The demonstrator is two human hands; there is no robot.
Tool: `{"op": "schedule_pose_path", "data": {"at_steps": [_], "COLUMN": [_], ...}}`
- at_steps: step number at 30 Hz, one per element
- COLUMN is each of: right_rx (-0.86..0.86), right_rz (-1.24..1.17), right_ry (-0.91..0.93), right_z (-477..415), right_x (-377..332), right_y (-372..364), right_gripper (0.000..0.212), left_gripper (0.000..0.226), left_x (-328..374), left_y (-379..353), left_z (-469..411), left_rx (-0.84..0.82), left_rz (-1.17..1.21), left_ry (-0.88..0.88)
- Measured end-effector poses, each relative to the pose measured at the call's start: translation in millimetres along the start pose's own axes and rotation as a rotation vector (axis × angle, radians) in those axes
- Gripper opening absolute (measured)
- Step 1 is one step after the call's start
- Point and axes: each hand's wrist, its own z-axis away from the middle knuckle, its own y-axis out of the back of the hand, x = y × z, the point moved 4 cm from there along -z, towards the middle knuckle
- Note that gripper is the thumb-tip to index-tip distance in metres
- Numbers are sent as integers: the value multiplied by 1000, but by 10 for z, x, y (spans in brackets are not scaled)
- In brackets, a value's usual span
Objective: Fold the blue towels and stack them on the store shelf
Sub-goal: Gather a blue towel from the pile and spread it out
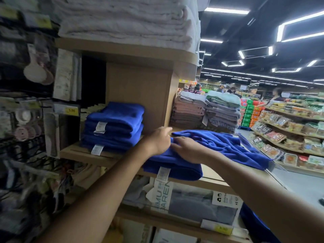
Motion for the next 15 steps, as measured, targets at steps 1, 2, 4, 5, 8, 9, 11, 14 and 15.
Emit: {"op": "schedule_pose_path", "data": {"at_steps": [1,2,4,5,8,9,11,14,15], "right_rx": [-24,-30,-24,-23,-35,-39,-39,-10,27], "right_rz": [34,58,88,89,93,100,107,60,12], "right_ry": [5,10,11,9,3,-4,-3,11,6], "right_z": [41,71,108,118,100,87,57,68,93], "right_x": [11,25,66,91,138,145,147,164,189], "right_y": [-73,-137,-230,-264,-348,-372,-399,-370,-337], "right_gripper": [47,51,54,55,63,66,69,68,65], "left_gripper": [50,48,41,42,51,53,54,53,53], "left_x": [-4,-48,-195,-266,-357,-361,-354,-342,-343], "left_y": [-79,-153,-261,-308,-379,-385,-377,-352,-345], "left_z": [-7,-1,35,53,88,91,94,109,118], "left_rx": [-57,-109,-187,-218,-249,-250,-255,-251,-249], "left_rz": [-68,-126,-192,-199,-214,-216,-209,-187,-182], "left_ry": [13,34,70,74,63,64,69,79,79]}}
